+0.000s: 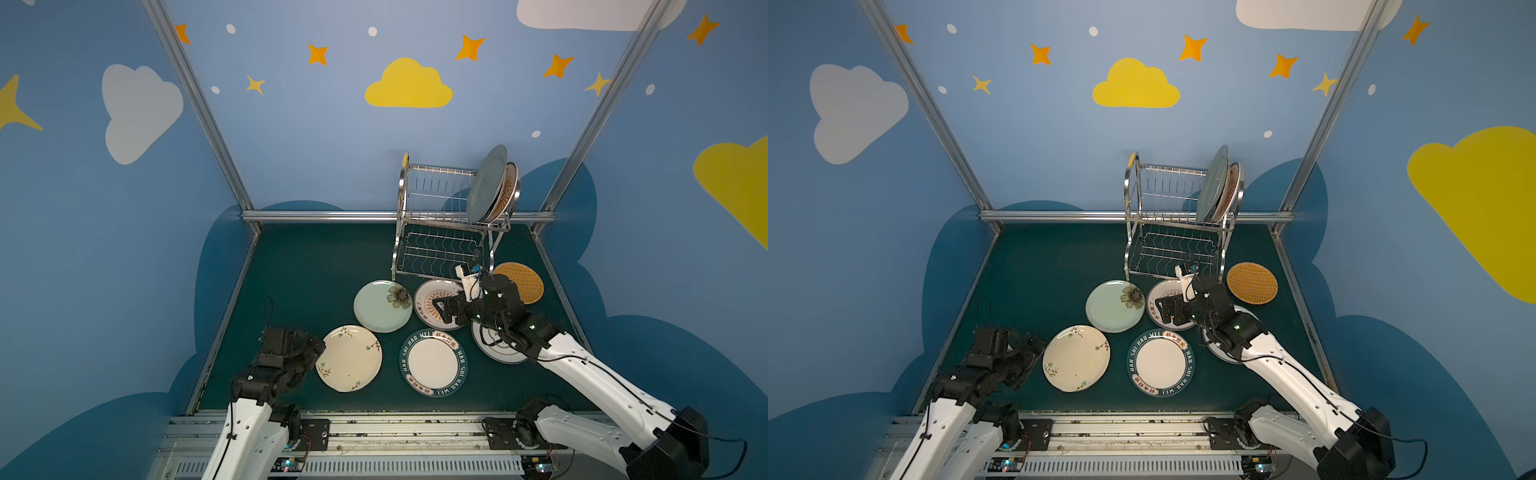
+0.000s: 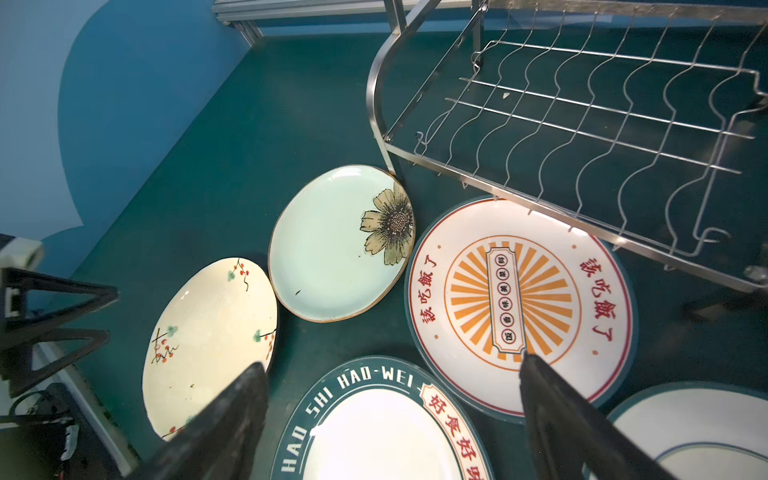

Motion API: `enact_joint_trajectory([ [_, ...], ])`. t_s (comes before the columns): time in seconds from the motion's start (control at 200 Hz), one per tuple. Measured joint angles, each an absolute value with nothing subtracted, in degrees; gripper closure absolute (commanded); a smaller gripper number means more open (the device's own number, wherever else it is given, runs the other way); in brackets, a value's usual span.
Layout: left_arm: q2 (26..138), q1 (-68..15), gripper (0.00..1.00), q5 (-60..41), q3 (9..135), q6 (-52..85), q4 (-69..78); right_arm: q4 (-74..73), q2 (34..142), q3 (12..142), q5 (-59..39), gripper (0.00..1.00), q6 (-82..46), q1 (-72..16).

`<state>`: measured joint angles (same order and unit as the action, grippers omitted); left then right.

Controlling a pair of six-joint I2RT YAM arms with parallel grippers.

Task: Load the plates into the dish rack
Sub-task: 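Release the pale plate and lower right gripper to the table while left gripper advances, then move the left gripper to the rim of the mint sunflower plate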

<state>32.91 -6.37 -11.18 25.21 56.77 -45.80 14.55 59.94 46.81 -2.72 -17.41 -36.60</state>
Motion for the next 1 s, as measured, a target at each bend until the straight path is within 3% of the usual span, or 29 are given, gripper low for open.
enact_joint_trajectory([
  [0.416,32.97,-6.31,0.13,-15.46,14.98,60.34,-33.78,9.06,60.14,45.63,-5.21,0.08,-19.35,-36.60],
  [1.001,32.27,-5.87,0.44,-21.17,9.02,61.82,-21.85,8.56,60.90,45.63,-5.65,0.08,-20.82,-36.58],
])
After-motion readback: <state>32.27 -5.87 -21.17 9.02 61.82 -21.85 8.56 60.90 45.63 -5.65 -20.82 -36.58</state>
